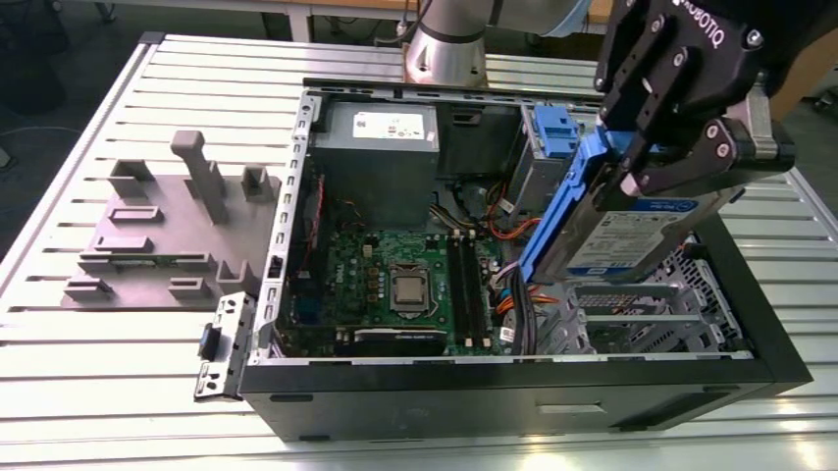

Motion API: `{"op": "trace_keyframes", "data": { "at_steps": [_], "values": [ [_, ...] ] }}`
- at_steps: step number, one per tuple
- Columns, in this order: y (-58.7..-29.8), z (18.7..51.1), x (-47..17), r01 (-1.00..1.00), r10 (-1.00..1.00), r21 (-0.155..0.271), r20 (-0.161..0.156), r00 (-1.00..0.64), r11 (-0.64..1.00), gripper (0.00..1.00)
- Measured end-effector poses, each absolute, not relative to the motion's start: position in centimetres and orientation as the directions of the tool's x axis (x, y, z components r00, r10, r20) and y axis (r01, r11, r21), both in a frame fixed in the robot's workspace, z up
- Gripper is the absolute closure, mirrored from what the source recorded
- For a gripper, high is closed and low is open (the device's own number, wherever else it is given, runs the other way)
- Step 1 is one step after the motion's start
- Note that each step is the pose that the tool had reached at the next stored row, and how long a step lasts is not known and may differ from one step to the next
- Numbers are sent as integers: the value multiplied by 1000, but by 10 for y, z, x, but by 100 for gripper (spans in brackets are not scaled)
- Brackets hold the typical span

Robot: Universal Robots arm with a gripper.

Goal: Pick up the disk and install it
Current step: 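Insert the disk into the insertion slot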

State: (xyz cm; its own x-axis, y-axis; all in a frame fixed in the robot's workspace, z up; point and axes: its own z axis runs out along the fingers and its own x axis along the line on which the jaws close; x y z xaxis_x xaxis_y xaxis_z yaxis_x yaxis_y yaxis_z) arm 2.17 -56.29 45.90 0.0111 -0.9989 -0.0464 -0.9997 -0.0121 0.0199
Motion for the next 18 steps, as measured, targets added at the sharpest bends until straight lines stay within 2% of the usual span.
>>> {"op": "trace_keyframes", "data": {
  "at_steps": [18],
  "values": [
    [-569,457,25,-1000,-999,20,-46,11,-12,63]
  ]
}}
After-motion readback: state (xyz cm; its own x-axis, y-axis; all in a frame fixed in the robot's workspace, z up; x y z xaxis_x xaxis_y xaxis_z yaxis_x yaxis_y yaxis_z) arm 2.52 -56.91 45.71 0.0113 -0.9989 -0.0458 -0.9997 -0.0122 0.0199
